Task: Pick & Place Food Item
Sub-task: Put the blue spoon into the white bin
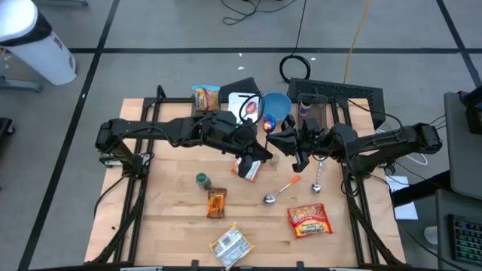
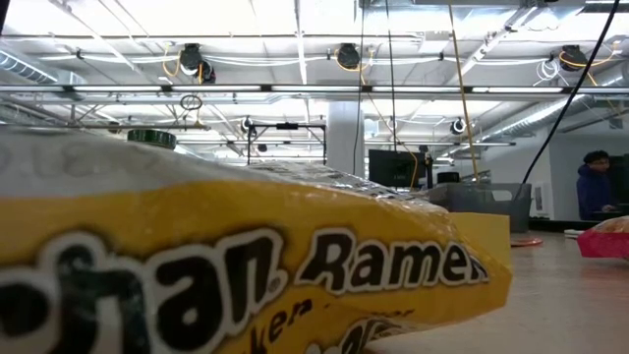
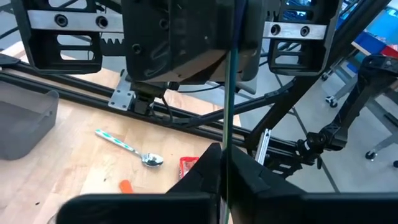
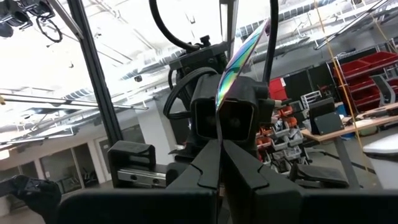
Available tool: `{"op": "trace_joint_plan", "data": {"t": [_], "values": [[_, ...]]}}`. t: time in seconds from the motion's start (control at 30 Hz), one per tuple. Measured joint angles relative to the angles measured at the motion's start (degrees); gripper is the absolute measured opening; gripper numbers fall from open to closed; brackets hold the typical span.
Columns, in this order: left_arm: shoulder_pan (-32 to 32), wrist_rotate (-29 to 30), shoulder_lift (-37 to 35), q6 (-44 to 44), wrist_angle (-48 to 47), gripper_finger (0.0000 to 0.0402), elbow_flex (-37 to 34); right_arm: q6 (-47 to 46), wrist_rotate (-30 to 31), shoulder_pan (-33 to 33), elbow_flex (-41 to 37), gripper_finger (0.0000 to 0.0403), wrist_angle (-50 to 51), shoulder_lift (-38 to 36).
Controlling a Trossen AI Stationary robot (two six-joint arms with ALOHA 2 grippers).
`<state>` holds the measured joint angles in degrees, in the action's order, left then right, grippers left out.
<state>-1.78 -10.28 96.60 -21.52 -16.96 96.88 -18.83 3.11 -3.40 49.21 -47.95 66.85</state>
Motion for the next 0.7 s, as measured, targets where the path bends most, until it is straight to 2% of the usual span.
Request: {"op": "trace_joint_plan", "data": {"t": [0.53, 0.7], "values": [[0.29, -2.47, -0.02, 1.73, -1.16, 0.0006, 0.02, 0.0, -0.17, -0.02, 0.0, 0.0, 0.27, 0.02], [1.11, -4.8, -0.02, 1.77, -1.23, 0.0005, 0.02, 0.02, -0.17, 0.01, 0.0, 0.0015, 0.26, 0.02]]}}
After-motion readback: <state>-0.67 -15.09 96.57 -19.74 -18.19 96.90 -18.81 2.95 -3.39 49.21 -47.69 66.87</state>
